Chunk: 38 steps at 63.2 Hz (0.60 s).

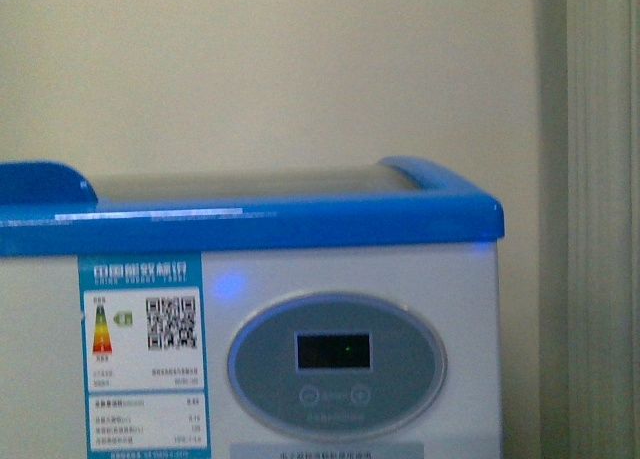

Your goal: Put drink in fridge

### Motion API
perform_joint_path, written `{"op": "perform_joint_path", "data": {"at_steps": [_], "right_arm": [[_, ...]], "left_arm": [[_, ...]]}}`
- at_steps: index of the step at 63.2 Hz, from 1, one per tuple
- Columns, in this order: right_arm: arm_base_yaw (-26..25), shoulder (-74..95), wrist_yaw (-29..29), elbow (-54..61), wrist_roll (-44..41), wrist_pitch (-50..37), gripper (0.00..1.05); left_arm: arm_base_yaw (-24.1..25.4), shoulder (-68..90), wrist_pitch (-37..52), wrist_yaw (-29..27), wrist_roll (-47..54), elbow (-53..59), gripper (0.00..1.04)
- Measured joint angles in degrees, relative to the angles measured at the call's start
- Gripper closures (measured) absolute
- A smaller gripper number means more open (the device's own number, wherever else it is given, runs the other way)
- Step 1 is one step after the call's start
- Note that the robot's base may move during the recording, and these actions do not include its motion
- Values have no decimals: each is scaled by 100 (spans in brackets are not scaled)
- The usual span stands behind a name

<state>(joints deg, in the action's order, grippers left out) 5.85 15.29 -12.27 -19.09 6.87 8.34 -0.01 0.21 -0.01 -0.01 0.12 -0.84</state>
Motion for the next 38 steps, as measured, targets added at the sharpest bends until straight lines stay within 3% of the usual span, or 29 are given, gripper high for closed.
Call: {"op": "perform_joint_path", "data": {"at_steps": [38], "right_arm": [[0, 0, 0, -20, 0, 0, 65]], "left_arm": [[0, 0, 0, -2, 0, 0, 8]]}}
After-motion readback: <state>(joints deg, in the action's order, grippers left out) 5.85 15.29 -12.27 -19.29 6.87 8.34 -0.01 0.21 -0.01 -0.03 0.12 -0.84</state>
